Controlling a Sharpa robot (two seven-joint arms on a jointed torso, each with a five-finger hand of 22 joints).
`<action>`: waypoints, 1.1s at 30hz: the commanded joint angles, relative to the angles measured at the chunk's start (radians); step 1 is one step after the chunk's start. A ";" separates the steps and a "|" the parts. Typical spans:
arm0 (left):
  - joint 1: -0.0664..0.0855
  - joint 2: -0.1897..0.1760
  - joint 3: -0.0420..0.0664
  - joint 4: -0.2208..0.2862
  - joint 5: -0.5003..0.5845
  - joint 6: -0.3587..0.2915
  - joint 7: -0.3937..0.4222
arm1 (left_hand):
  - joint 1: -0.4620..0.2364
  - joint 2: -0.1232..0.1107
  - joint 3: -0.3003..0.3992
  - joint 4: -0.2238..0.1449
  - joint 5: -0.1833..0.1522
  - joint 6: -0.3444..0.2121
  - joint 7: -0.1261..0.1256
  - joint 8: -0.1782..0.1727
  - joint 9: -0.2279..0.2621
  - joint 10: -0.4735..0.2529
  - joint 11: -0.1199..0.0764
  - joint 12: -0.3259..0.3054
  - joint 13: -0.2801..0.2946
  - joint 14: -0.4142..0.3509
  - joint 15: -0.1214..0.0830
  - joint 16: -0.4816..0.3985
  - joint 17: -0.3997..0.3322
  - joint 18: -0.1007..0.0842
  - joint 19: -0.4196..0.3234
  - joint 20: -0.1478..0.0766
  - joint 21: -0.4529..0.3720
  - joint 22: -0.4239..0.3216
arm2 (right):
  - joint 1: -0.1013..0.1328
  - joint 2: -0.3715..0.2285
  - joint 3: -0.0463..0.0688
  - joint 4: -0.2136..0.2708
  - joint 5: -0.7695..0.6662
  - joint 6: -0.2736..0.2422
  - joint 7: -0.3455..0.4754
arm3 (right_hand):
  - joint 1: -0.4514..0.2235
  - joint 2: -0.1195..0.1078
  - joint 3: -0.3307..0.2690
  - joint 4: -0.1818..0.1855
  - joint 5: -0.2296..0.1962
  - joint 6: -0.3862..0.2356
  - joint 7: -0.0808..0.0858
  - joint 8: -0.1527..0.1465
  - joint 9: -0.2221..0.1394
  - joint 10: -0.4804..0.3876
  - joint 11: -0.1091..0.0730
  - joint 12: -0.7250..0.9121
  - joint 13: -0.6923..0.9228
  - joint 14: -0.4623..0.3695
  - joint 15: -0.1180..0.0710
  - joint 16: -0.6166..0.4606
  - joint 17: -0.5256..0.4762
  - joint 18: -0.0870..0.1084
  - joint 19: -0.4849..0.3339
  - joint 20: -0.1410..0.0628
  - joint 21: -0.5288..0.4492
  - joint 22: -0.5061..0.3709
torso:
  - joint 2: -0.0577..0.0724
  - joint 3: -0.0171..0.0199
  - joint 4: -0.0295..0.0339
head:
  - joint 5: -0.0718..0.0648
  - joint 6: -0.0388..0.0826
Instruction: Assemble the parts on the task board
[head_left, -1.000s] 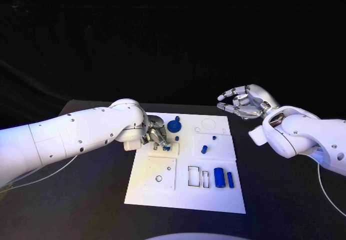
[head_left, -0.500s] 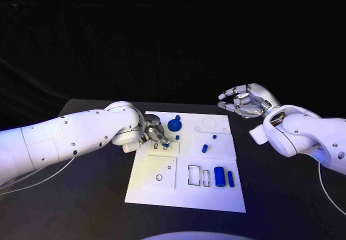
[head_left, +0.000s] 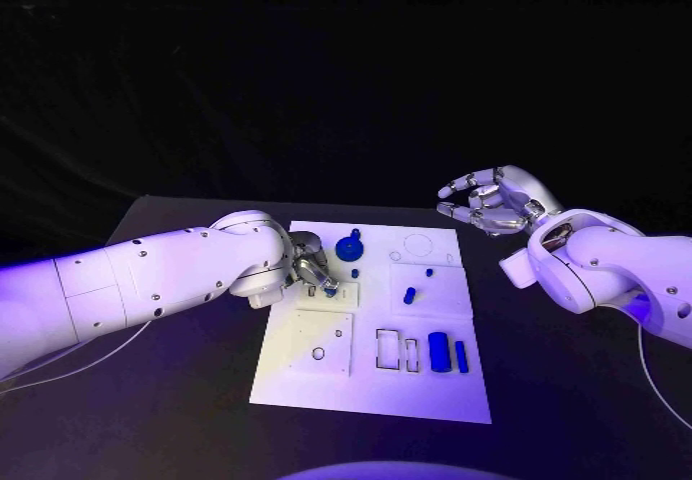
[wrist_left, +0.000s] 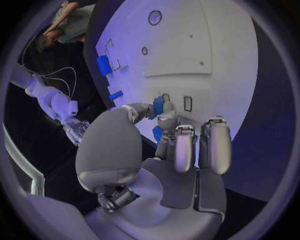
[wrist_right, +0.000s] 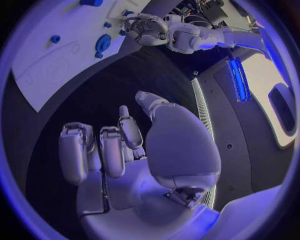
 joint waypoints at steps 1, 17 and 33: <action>-0.001 0.003 0.000 0.001 -0.036 0.016 0.004 | -0.007 0.001 0.211 -0.216 0.005 0.006 -0.002 0.005 0.001 0.009 -0.001 0.004 0.001 0.095 -0.007 0.004 0.238 -0.015 0.005 -0.002 0.005 0.001 | -0.001 0.000 0.000 0.000 -0.009 0.015 0.009 | -0.005 -0.008 0.001 0.008 0.006 -0.006 0.000 0.005 0.000 -0.003 -0.005 0.001 -0.001 0.070 -0.005 -0.004 0.113 0.007 0.020 -0.006 -0.003 0.170 | -0.001 0.0009 0.0001 | 0.001 -0.003; -0.002 0.003 -0.001 0.003 -0.072 0.052 0.001 | -0.007 0.001 0.211 -0.217 0.007 0.007 -0.003 0.007 0.003 0.010 -0.003 0.005 0.001 0.095 -0.008 0.005 0.238 -0.015 0.006 -0.003 0.006 0.004 | -0.001 0.000 0.000 0.001 -0.009 0.017 0.011 | -0.006 -0.008 0.000 0.009 0.008 -0.007 0.000 0.006 0.000 -0.003 -0.005 0.002 0.000 0.070 -0.005 -0.004 0.113 0.006 0.021 -0.006 -0.003 0.171 | 0.000 0.0007 0.0012 | 0.001 -0.004; -0.003 0.007 -0.001 0.002 -0.091 0.058 -0.001 | -0.008 0.001 0.211 -0.218 0.008 0.007 -0.004 0.007 0.004 0.011 -0.003 0.005 0.002 0.095 -0.009 0.005 0.238 -0.015 0.006 -0.003 0.006 0.003 | -0.001 0.000 0.000 0.002 -0.009 0.020 0.014 | -0.008 -0.008 -0.001 0.011 0.010 -0.007 0.000 0.007 0.000 -0.002 -0.005 0.002 0.000 0.070 -0.005 -0.005 0.113 0.007 0.020 -0.006 -0.003 0.171 | 0.000 0.0008 0.0006 | 0.002 -0.008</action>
